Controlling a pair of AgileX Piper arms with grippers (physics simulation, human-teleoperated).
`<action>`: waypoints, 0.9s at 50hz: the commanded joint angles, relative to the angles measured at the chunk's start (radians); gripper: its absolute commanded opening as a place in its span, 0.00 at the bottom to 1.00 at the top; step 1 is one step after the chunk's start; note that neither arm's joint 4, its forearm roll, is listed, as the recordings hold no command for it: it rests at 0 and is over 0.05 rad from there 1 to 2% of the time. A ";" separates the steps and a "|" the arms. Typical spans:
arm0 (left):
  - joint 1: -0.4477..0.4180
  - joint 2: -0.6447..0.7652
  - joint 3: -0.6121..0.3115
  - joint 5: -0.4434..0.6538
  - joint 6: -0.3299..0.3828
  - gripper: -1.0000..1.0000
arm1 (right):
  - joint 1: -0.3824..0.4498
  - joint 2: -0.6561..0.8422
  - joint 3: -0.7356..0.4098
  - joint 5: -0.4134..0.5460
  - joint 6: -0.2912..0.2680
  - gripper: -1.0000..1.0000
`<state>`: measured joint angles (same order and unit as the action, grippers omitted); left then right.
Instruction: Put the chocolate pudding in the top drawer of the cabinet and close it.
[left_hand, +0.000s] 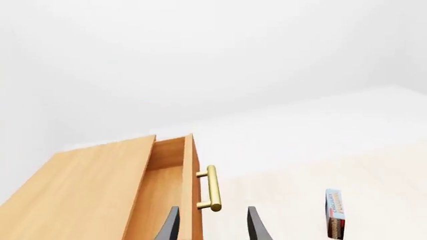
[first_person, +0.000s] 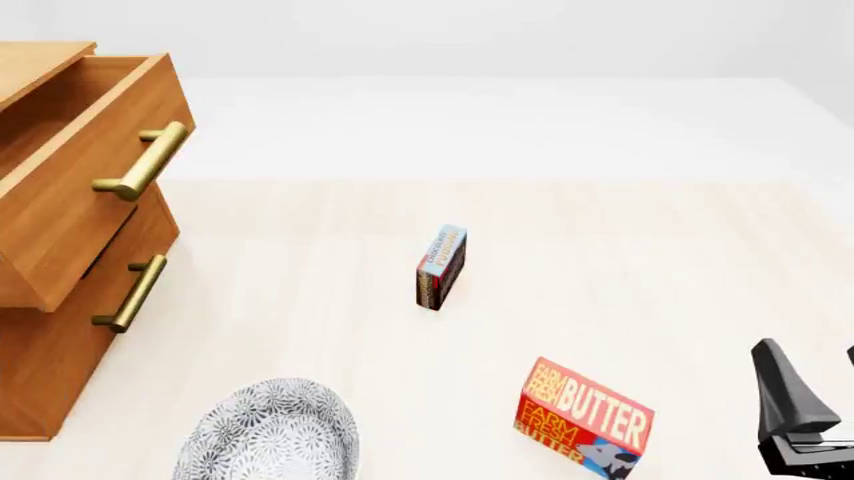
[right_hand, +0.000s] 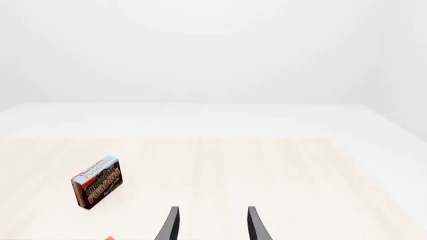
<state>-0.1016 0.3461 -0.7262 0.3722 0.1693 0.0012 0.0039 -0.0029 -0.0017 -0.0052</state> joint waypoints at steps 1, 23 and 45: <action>-0.020 0.124 -0.167 0.082 0.001 1.00 | 0.000 -0.003 0.002 0.001 0.000 1.00; 0.016 0.312 -0.472 0.342 -0.137 1.00 | 0.000 -0.003 0.002 0.001 0.000 1.00; 0.041 0.487 -0.641 0.535 -0.185 1.00 | 0.000 -0.003 0.002 0.001 0.000 1.00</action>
<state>-0.0827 0.7621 -1.2924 0.8182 -0.0036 0.0014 0.0008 -0.0005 -0.0009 -0.0052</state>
